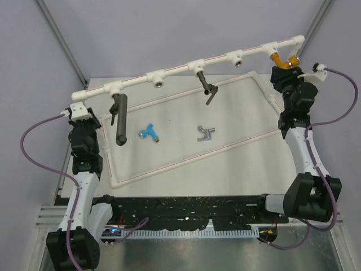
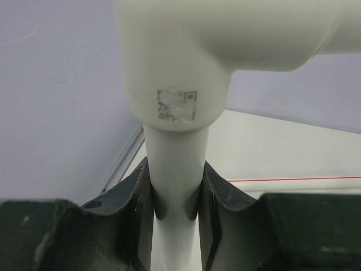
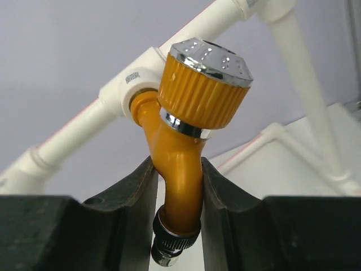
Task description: Install the water faucets
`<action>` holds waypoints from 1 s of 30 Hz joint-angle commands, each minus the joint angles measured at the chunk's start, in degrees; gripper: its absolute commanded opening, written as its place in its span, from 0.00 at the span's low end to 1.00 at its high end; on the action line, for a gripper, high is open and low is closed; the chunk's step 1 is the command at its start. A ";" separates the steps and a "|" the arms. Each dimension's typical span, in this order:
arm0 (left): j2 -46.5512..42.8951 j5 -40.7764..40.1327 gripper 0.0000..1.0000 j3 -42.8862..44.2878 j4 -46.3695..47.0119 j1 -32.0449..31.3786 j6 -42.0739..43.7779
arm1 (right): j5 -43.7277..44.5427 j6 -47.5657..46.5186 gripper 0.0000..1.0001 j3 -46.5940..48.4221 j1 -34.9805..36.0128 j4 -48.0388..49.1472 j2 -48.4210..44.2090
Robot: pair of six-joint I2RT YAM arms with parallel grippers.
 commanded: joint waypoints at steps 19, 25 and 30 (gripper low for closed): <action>-1.32 -1.10 0.00 0.86 4.20 -0.20 0.75 | 3.26 62.34 0.78 -8.53 -8.93 17.90 -1.76; -1.50 -1.19 0.00 0.77 4.20 -0.20 2.25 | 2.47 44.36 0.95 -11.10 -15.00 19.13 -6.34; -1.85 -1.19 0.00 0.69 4.11 -0.20 2.51 | -5.25 8.76 0.95 -4.78 -16.68 15.11 -7.40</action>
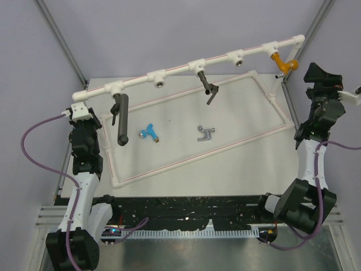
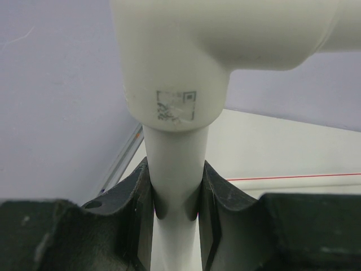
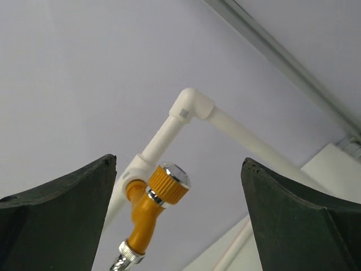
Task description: Install the water faucets
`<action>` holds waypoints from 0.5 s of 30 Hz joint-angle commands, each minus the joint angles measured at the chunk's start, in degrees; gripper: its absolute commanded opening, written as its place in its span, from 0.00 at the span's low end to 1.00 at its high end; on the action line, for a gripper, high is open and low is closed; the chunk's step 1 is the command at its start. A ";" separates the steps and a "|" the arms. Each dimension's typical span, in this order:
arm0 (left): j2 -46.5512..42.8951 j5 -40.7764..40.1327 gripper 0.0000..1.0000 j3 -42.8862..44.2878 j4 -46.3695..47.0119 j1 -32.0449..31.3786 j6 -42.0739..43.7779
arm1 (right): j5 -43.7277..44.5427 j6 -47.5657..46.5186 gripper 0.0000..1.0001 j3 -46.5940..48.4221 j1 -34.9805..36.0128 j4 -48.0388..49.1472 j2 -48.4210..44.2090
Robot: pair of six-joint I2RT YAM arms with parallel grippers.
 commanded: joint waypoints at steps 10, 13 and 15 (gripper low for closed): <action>-1.04 -1.04 0.00 0.84 4.40 0.31 2.16 | -14.43 -94.95 0.95 1.94 2.42 -6.98 -8.36; -0.86 -0.95 0.00 0.93 4.49 0.31 2.16 | -17.77 -105.45 0.96 -0.36 4.09 -6.45 -9.95; -0.77 -0.95 0.00 0.84 4.57 0.31 2.07 | -19.71 -112.57 0.99 -0.10 4.97 -8.54 -9.87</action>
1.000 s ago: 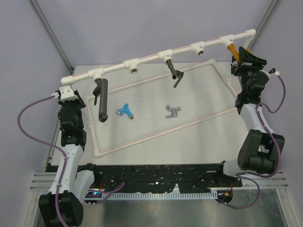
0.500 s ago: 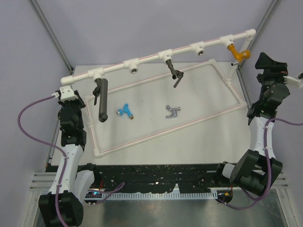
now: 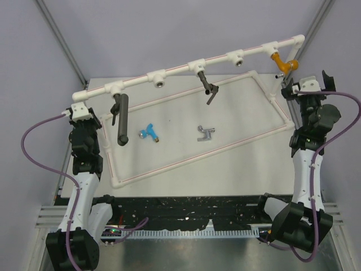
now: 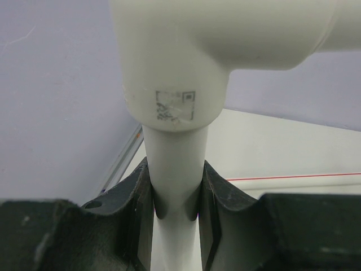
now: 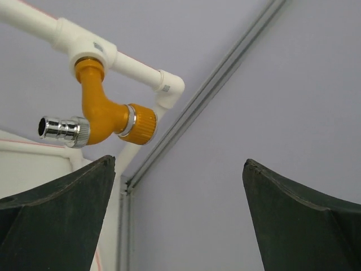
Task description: Install the water faucets
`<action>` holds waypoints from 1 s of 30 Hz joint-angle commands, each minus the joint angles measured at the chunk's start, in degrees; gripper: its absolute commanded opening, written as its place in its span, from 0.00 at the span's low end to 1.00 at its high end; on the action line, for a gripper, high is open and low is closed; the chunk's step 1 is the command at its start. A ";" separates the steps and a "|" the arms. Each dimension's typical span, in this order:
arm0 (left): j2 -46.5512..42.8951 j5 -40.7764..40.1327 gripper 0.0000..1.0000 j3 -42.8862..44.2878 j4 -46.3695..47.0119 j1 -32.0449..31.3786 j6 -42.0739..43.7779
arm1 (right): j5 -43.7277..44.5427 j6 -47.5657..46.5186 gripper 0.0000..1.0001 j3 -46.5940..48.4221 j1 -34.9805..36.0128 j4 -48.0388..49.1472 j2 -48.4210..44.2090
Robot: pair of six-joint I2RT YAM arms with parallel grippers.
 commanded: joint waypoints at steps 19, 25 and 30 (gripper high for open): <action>-1.10 -1.13 0.00 0.75 4.57 0.31 1.92 | -6.96 -40.78 0.96 11.29 7.12 -6.03 11.97; -1.19 -1.13 0.00 0.75 4.57 0.31 2.01 | -8.19 -33.40 0.84 12.43 7.82 -3.75 14.87; -1.10 -1.04 0.00 0.84 4.57 0.22 1.92 | -8.46 -18.47 0.68 12.87 7.91 -2.52 15.75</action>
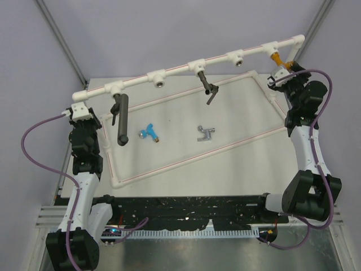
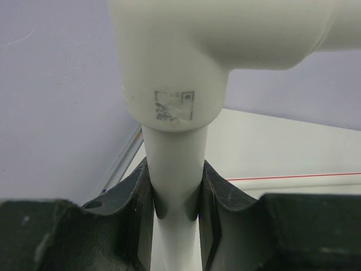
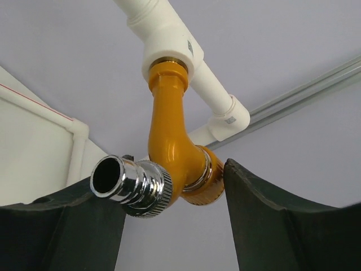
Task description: Install the water faucets
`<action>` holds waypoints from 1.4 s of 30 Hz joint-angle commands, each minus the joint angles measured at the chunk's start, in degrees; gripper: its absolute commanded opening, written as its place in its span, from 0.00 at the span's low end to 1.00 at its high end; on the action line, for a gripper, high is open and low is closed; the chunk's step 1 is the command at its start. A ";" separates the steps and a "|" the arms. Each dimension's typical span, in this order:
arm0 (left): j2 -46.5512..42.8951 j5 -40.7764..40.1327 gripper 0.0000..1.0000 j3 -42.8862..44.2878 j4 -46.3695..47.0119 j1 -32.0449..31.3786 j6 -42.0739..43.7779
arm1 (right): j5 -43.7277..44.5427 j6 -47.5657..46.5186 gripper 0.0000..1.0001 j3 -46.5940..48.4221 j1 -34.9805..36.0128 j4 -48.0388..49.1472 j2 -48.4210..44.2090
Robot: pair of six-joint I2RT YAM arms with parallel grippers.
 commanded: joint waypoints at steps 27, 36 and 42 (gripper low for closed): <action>-1.54 -1.04 0.00 0.75 4.66 0.31 1.61 | 20.76 152.86 0.27 -3.89 -1.72 21.79 1.24; -1.72 -1.21 0.00 0.66 4.75 0.31 1.79 | 25.87 135.38 0.73 -9.59 -3.12 28.38 -4.20; -1.72 -1.13 0.00 0.75 4.75 0.31 1.88 | 23.67 119.14 0.87 -10.31 -6.72 27.51 -8.07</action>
